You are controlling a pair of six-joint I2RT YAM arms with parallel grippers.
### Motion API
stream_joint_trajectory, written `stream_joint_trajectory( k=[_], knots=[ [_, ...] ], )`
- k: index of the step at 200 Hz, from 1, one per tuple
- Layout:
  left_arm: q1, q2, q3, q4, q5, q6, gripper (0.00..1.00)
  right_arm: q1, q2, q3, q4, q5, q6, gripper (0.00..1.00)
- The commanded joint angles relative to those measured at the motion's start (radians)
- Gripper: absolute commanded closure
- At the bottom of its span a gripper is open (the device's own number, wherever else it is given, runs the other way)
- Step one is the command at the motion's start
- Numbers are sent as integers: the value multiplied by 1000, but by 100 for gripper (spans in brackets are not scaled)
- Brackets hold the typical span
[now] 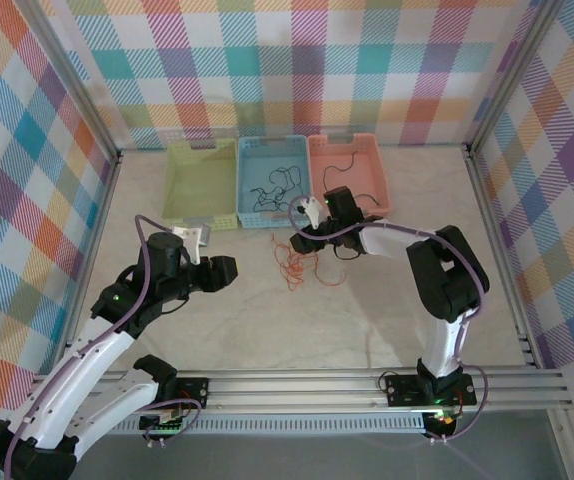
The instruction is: Untangle the cables
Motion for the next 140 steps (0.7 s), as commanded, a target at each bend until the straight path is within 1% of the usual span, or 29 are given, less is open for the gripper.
stream_joint_trajectory(
  k=[1,29,46,57,94,101,120,140],
  knots=[
    [-6,-21,-4,-22,5,3,49,-3,29,27,-60,-46,-48,46],
    [-6,-37,-9,-23,-1,0,49,-3,35,18,-60,-56,-45,51],
    [-6,-38,-10,-23,-2,-1,49,-4,23,2,-43,-54,-48,57],
    [-6,-37,-10,-25,-1,2,49,-3,12,-7,-34,-51,-50,63],
    [-7,-45,-5,-36,-6,0,49,-3,-64,-77,55,-66,-40,90],
    [-8,-47,-6,-36,-6,2,49,-4,-83,-91,74,-74,-37,94],
    [-7,-47,-8,-31,5,-1,49,-2,-142,-133,137,-108,-26,100],
    [-7,-43,-15,-11,39,-6,49,0,-211,-172,207,-179,-16,100]
  ],
)
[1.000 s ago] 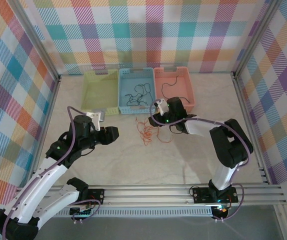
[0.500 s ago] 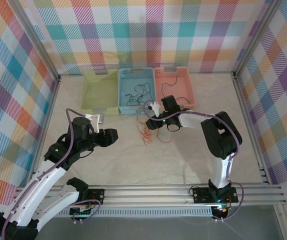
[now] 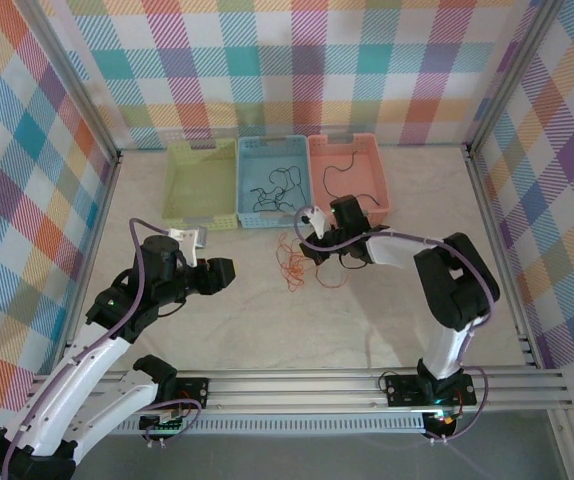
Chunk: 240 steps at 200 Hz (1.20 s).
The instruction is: Untangle the cables
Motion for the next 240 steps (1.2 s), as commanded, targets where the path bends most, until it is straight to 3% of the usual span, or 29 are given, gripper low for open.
stream_joint_trajectory(
  k=[1,27,87,182,240],
  knots=[
    [-6,-8,-15,10,40,-6,49,0,-102,-36,137,-116,8,100],
    [-7,-5,-20,55,123,-14,49,15,-190,-79,234,-220,49,100],
    [-33,55,0,151,210,-17,41,89,-316,-158,332,-281,96,100],
    [-161,283,123,132,23,144,37,107,-325,-210,369,-311,88,100],
    [-174,381,115,198,-67,178,40,107,-322,-210,367,-319,97,100]
  ],
)
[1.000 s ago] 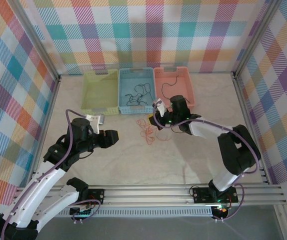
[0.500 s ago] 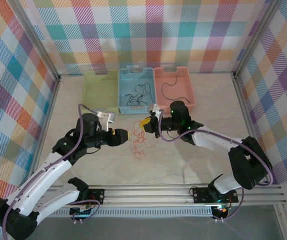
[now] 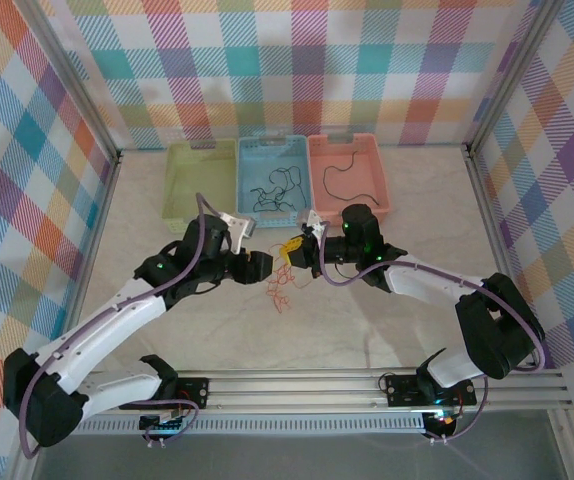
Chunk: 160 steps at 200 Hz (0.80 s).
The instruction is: Untangle the cables
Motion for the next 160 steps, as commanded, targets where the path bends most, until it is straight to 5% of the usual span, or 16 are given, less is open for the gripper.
stream_joint_trajectory(
  k=[1,160],
  knots=[
    [-14,25,9,56,-53,44,40,2,-17,-11,34,-41,12,100],
    [-16,93,-152,386,-62,20,45,2,-32,-18,41,-71,27,100]
  ],
)
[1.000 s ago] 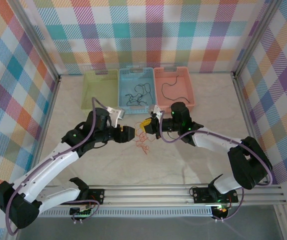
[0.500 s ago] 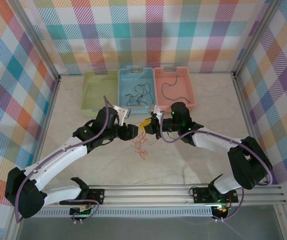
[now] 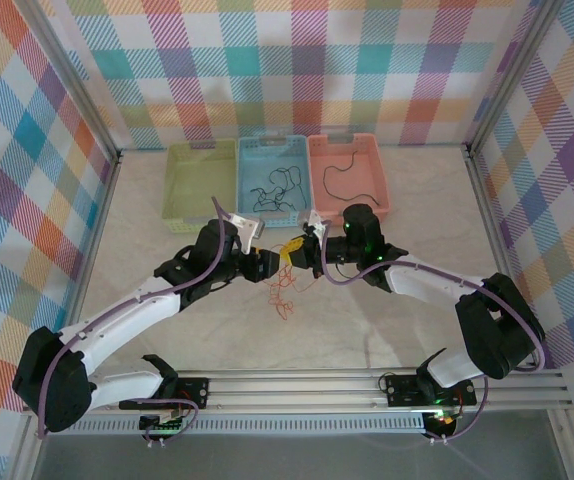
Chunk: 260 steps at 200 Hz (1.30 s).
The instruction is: Untangle the cables
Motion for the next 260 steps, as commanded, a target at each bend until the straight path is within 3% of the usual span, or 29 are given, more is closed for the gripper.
stream_joint_trajectory(
  k=[1,62,101,145,184,229,260],
  knots=[
    [-11,14,-26,89,-29,-28,45,5,-31,-13,38,-50,8,100],
    [-11,39,-30,114,-72,-71,45,5,-39,-14,32,-59,5,100],
    [-11,55,-18,90,-116,-100,58,5,-54,-22,42,-84,5,100],
    [-11,64,5,67,-141,-105,59,5,-58,-26,50,-107,4,100],
    [-11,65,30,41,-153,-102,66,5,-58,-26,44,-108,-5,100],
    [-10,84,96,-47,-307,-117,66,7,-51,-25,56,-174,-5,100],
    [-2,95,122,-74,-340,-114,66,10,-61,-31,54,-183,-15,100]
  ],
)
